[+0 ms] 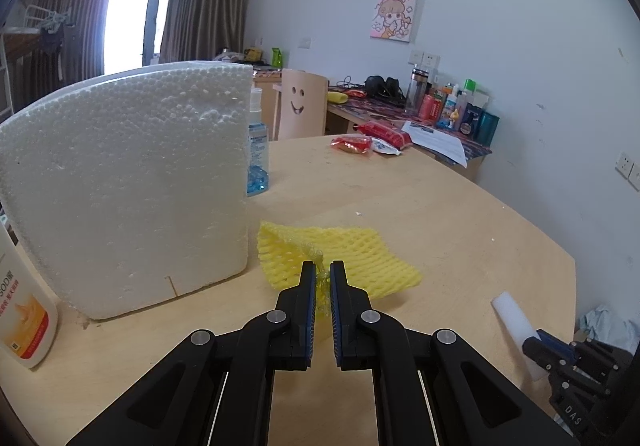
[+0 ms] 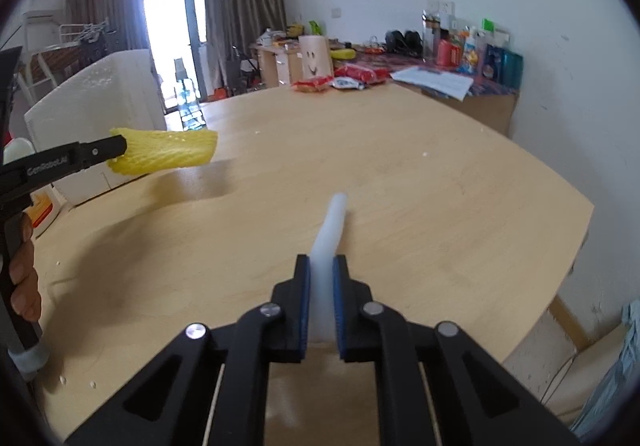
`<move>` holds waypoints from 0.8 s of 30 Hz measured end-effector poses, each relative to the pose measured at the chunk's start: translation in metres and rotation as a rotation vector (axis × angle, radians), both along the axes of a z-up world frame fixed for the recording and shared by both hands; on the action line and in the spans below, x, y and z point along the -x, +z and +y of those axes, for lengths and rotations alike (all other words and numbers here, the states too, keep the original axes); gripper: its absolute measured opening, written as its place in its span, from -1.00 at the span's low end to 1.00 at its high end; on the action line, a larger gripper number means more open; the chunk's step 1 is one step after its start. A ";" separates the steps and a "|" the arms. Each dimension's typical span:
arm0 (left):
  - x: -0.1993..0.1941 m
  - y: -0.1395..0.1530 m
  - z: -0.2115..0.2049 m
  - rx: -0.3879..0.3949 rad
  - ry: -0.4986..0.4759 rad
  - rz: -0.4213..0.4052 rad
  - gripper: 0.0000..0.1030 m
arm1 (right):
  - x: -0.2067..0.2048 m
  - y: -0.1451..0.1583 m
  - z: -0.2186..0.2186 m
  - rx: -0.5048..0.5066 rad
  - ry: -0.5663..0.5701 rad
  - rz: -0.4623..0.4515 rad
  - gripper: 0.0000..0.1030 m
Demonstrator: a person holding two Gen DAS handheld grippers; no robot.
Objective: Organize soft objects
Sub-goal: 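Grasp the white foam strip with the right tool, then carry the sponge in the left tool while the right tool carries the strip toward the foam box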
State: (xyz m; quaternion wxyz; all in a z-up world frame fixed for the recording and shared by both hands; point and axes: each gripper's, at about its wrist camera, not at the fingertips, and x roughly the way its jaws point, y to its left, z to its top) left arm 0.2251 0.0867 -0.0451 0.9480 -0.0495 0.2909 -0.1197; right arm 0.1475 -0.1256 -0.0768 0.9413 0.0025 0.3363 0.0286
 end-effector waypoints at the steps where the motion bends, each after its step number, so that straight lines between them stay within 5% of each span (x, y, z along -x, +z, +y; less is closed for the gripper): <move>1: 0.000 0.000 0.000 -0.001 0.001 0.000 -0.86 | 0.001 0.000 -0.002 0.015 0.009 0.001 -0.74; 8: 0.000 -0.001 -0.001 0.002 -0.009 0.008 -0.86 | 0.010 0.004 -0.020 0.048 0.030 -0.022 -0.74; 18: -0.002 -0.005 -0.004 -0.003 -0.033 0.023 -0.86 | -0.002 -0.012 -0.040 -0.044 0.069 0.000 -0.73; 24: -0.002 -0.008 -0.006 -0.011 -0.042 0.031 -0.86 | -0.005 -0.015 -0.035 -0.017 0.086 -0.001 -0.56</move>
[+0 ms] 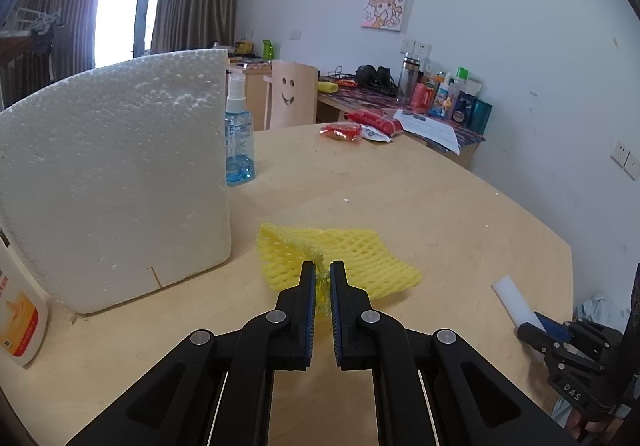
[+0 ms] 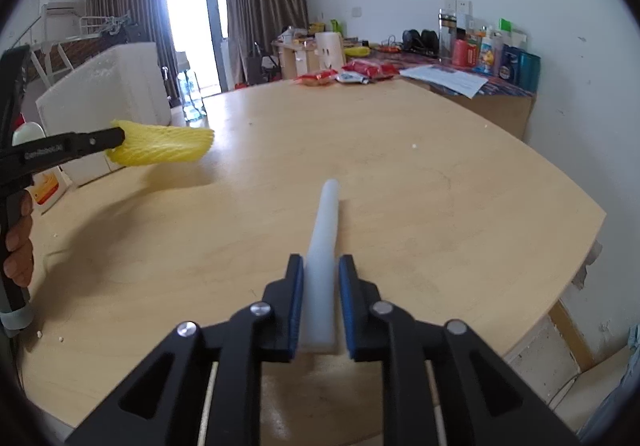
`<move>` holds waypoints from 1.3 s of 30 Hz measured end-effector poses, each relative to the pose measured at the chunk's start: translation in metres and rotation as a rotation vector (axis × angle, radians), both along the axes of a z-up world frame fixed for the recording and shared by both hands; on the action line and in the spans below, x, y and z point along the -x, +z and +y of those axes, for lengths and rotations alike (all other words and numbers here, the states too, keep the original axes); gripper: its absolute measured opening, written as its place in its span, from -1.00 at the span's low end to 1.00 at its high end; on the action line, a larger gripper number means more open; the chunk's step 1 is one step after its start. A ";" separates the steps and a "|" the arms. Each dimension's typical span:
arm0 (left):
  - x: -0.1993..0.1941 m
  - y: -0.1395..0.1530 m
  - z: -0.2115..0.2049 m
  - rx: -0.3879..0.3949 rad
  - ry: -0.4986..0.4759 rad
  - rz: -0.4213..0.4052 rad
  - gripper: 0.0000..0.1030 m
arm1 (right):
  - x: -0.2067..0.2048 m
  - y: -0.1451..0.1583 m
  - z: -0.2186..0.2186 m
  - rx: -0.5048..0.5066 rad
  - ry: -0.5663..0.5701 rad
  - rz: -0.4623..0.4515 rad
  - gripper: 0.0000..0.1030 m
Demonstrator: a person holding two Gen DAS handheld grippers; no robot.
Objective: Organize soft objects
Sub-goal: 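Carry the sponge in the left tool while the right tool carries the strip toward the foam box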
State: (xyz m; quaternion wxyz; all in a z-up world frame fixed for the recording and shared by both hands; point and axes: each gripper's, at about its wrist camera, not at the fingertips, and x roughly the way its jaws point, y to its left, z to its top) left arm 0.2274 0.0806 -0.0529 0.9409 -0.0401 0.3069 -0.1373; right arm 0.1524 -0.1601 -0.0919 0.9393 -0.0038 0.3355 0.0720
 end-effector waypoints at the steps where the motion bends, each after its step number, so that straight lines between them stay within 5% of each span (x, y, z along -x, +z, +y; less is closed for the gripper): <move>1: 0.000 0.000 -0.001 0.001 0.000 0.000 -0.86 | -0.002 -0.001 0.001 0.011 -0.001 -0.002 -0.55; 16: 0.011 0.011 -0.010 0.006 -0.033 -0.030 -0.86 | -0.007 0.009 -0.010 -0.062 0.029 -0.011 -0.67; 39: 0.077 0.078 -0.009 -0.074 0.083 -0.244 -0.86 | -0.002 0.079 0.013 -0.093 0.150 -0.197 -0.67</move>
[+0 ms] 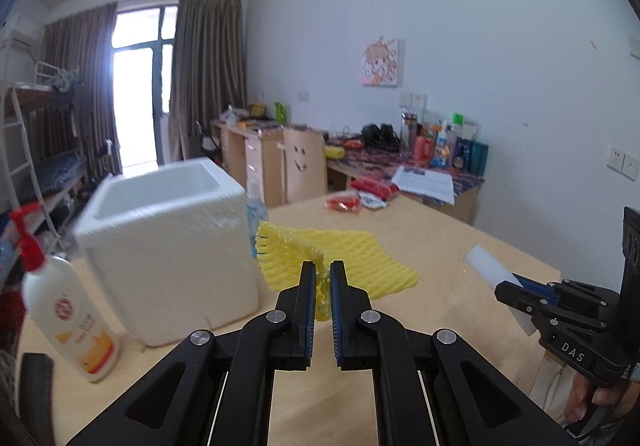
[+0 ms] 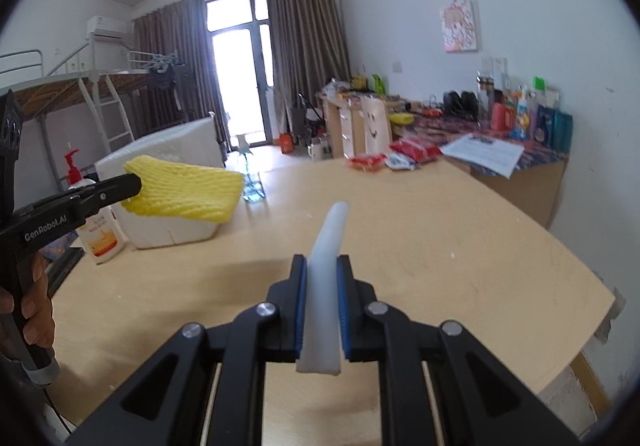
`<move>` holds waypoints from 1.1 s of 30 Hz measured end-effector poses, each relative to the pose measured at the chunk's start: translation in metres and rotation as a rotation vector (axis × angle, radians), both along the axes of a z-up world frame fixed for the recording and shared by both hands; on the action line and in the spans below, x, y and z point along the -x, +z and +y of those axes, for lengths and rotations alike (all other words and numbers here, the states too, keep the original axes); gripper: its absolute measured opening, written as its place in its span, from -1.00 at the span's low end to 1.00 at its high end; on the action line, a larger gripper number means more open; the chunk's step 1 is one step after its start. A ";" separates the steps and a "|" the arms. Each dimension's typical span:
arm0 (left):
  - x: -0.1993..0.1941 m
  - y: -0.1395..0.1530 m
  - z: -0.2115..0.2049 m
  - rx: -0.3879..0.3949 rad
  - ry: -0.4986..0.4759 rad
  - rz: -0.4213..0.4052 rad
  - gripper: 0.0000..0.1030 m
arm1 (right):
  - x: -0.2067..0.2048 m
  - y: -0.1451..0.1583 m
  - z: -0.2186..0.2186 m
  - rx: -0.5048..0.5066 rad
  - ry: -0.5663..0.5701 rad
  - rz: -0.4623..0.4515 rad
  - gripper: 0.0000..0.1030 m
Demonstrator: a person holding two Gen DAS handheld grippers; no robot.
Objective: Organize soft objects
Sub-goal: 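Carry the sponge in the left tool while the right tool carries the strip toward the foam box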
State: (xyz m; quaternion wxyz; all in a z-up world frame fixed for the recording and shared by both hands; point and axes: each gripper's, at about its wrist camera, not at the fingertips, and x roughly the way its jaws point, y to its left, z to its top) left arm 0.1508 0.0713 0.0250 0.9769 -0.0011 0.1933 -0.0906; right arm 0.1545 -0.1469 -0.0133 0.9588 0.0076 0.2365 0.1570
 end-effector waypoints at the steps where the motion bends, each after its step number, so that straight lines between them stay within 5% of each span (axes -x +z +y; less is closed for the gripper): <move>1: 0.005 0.005 0.001 -0.011 0.014 -0.020 -0.86 | 0.001 0.003 0.001 -0.001 0.006 -0.010 -0.67; 18: 0.050 0.040 0.046 -0.053 0.264 -0.180 -0.86 | 0.015 0.048 0.046 -0.046 0.164 -0.143 -0.66; 33: 0.047 0.020 0.080 -0.032 0.444 -0.123 -0.86 | 0.020 0.065 0.097 -0.064 0.364 -0.184 -0.66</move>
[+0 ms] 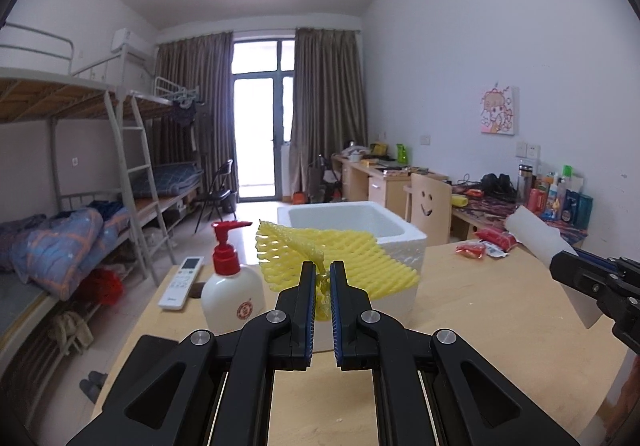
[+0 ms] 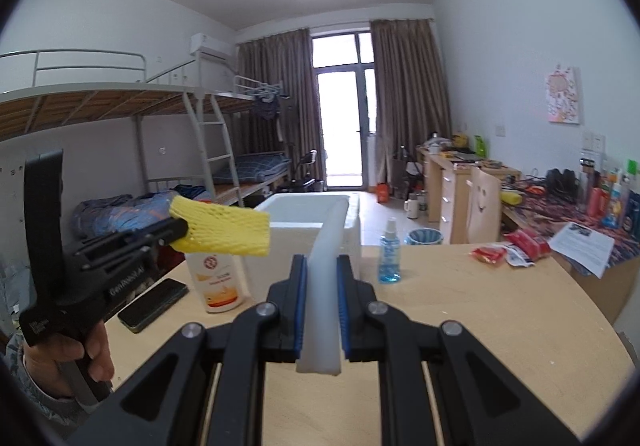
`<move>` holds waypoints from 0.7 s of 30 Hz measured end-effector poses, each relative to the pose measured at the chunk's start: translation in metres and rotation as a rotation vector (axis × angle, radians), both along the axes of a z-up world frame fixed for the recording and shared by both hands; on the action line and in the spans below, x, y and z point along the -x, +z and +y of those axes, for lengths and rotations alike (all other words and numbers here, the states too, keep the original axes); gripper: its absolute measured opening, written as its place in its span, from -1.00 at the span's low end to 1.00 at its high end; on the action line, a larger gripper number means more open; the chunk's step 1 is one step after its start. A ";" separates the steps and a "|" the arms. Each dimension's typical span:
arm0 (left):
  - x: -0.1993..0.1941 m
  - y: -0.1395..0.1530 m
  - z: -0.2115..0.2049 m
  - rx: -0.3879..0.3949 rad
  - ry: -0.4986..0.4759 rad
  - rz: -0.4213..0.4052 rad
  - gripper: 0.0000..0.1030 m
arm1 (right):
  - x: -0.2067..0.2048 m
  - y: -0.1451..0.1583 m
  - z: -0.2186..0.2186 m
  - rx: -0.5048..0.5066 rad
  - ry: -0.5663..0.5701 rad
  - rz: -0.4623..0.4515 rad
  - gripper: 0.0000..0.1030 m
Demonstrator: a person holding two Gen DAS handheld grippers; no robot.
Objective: Organize soft objects
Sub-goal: 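Carry the sponge in the left tool while the right tool carries the strip toward the foam box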
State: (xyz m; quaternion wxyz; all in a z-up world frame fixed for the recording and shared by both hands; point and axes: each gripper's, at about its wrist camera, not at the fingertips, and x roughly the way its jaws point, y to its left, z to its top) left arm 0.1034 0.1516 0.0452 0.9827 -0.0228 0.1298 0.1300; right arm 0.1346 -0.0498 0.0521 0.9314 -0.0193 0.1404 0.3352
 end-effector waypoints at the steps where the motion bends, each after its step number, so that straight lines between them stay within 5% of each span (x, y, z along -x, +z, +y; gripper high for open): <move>1: 0.000 -0.001 0.000 -0.001 0.007 0.002 -0.86 | -0.002 -0.001 0.004 0.005 0.011 0.001 -0.66; 21: -0.010 0.010 0.007 0.016 0.063 0.007 -0.85 | -0.038 -0.002 0.031 0.068 0.065 0.041 -0.66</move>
